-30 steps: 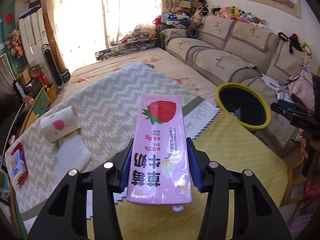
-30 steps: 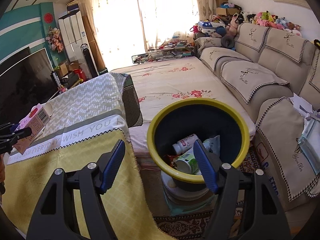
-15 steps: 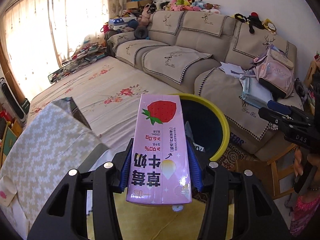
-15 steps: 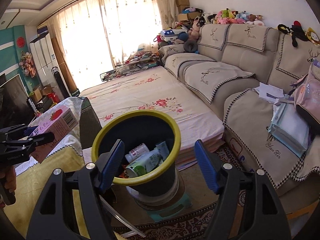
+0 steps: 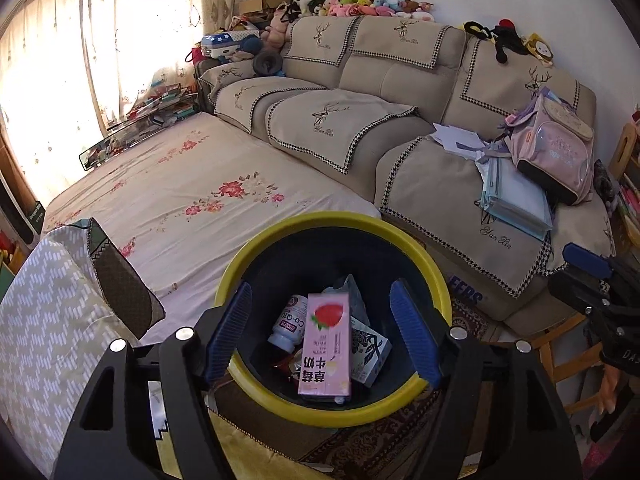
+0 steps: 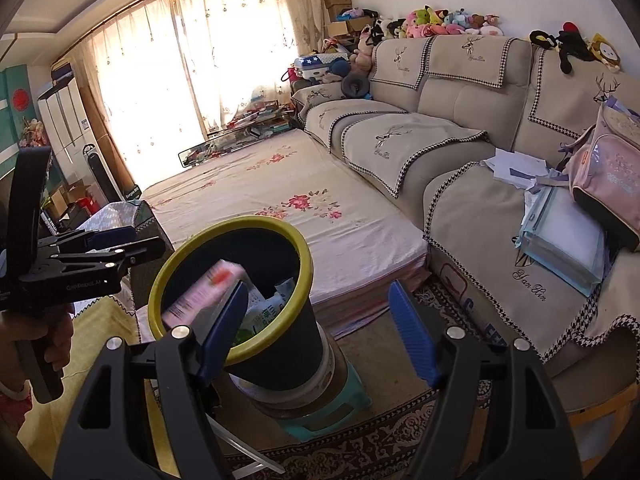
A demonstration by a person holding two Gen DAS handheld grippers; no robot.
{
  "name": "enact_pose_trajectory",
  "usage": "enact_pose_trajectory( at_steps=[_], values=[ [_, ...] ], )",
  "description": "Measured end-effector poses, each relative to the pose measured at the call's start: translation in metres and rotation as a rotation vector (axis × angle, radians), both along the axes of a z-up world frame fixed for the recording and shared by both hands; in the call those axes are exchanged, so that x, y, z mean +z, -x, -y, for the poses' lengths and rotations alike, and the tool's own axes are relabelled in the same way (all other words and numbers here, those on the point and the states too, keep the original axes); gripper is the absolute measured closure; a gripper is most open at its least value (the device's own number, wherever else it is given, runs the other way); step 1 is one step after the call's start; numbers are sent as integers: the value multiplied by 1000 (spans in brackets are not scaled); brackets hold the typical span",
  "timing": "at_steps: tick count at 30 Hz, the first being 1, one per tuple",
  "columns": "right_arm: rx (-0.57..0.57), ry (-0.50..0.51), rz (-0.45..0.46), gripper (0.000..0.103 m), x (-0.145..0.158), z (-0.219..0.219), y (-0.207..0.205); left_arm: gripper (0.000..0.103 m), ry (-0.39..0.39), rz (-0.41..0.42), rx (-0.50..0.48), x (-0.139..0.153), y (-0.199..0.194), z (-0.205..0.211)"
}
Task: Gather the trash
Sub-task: 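Carry the pink carton over the bin and open the left tool, then move the right tool over the white cup on the towel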
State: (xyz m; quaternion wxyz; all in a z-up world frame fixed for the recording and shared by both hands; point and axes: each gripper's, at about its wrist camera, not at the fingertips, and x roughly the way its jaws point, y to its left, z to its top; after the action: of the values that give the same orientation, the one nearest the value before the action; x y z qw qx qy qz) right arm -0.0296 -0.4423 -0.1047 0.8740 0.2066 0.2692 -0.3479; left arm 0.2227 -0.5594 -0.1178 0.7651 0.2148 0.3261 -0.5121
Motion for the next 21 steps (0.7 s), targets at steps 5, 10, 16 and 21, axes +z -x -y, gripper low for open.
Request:
enact_pose_trajectory(
  at_steps=[5, 10, 16, 21],
  values=[
    [41, -7, -4, 33, -1, -9, -12, 28, 67, 20, 63, 25, 8, -49],
    [116, -11, -15, 32, -4, -29, -35, 17, 174, 1, 203, 50, 13, -143],
    [284, -31, -24, 32, -3, -73, -82, 8, 221, 36, 439, 59, 17, -274],
    [466, -49, -17, 32, 6, -128, -129, 7, 205, 104, 647, 57, 28, -374]
  ],
)
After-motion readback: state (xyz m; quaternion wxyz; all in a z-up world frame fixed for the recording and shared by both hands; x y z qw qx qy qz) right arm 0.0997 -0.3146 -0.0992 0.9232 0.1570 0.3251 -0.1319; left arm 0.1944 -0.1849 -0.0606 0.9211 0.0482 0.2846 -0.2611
